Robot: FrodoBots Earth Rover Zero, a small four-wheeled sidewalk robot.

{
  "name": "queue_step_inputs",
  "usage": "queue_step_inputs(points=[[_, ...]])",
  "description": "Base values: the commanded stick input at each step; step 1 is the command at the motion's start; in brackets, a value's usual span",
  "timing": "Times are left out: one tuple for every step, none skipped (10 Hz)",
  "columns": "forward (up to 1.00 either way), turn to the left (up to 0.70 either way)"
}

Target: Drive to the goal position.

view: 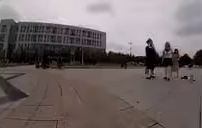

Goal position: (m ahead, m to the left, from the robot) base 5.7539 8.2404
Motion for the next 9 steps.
queue_step_inputs(points=[[0.70,0.15],[0.70,0.15],[0.70,0.15],[0.70,0.15],[0.70,0.15],[0.70,0.15],[0.70,0.15],[0.70,0.15],[0.70,0.15]])
